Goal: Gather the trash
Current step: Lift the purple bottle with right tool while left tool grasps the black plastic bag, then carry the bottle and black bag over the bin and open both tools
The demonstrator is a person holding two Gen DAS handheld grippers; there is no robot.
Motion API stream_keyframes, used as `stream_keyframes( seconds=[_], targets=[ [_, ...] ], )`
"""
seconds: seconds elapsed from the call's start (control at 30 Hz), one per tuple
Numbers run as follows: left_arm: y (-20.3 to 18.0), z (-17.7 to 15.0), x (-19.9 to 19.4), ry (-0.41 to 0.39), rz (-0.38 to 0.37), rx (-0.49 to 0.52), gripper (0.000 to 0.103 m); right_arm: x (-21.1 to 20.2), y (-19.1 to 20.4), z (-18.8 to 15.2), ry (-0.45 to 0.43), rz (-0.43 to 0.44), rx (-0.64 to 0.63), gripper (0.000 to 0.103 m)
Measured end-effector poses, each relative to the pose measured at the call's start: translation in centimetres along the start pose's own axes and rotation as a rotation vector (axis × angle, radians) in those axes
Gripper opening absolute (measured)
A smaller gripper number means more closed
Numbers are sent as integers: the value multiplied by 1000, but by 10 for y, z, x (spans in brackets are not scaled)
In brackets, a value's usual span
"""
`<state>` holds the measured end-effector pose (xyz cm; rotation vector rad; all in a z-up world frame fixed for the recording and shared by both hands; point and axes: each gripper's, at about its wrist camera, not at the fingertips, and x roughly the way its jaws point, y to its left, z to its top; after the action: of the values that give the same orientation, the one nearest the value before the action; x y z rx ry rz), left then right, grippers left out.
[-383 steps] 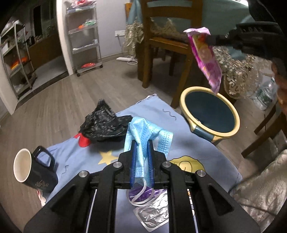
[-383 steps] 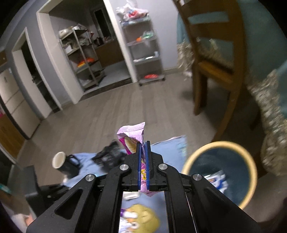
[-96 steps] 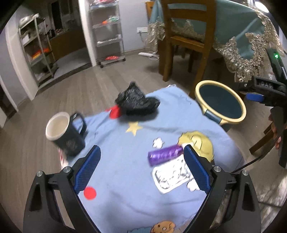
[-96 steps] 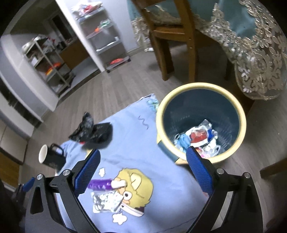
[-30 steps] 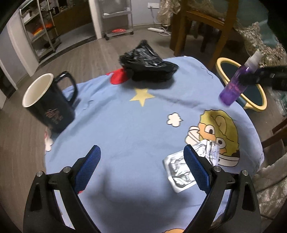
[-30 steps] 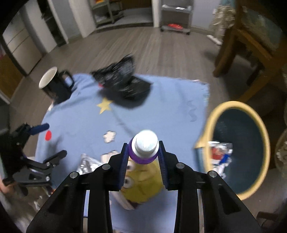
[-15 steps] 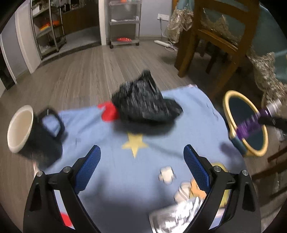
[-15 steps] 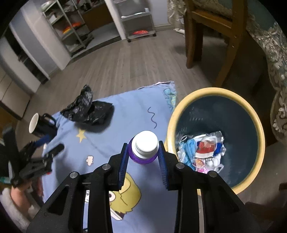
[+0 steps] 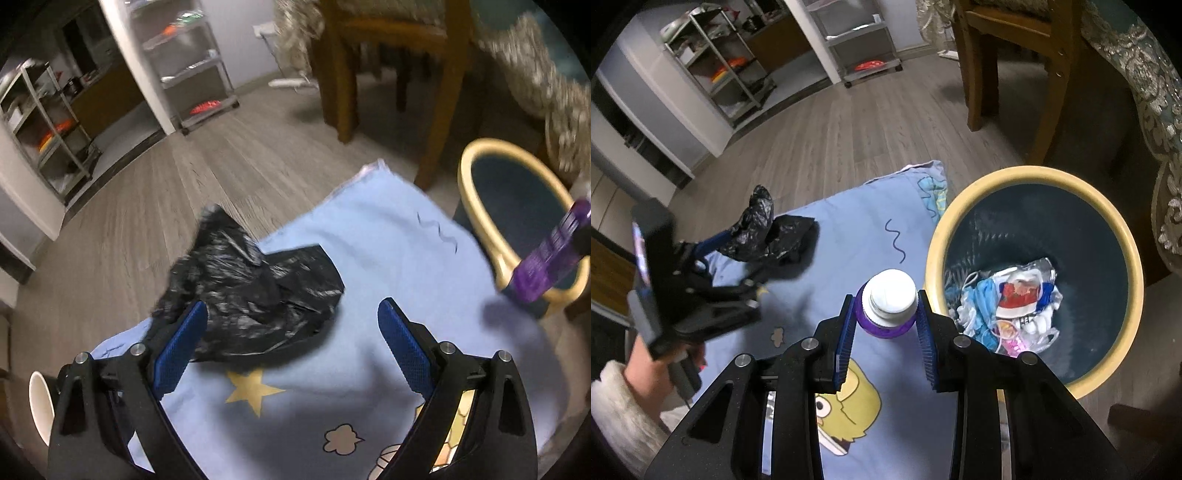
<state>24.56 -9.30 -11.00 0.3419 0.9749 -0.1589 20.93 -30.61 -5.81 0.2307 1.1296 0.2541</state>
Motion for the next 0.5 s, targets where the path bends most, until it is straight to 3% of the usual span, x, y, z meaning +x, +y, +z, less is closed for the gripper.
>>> stream_keyframes(
  seconds=[0.1,0.13,0.2,0.23,0.27,0.5],
  targets=[
    [-7,-2,16,49,31,28,87,0,-1,0,-3,-3,4,34],
    [-9,-3,18,59,34,35,80,0,-1,0,-2,-5,6,34],
    [-11,-3,24,92,46,53,58,0,-2,0,1,-6,7,34],
    [-11,-4,27,110,44,58,36,1,-2,0,1,-5,6,34],
    [-10,-5,27,119,40,56,25,0,-1,0,1,-4,6,34],
    [-11,-7,-14,12,-9,28,13,0,-6,2,-2,-16,23,34]
  ],
)
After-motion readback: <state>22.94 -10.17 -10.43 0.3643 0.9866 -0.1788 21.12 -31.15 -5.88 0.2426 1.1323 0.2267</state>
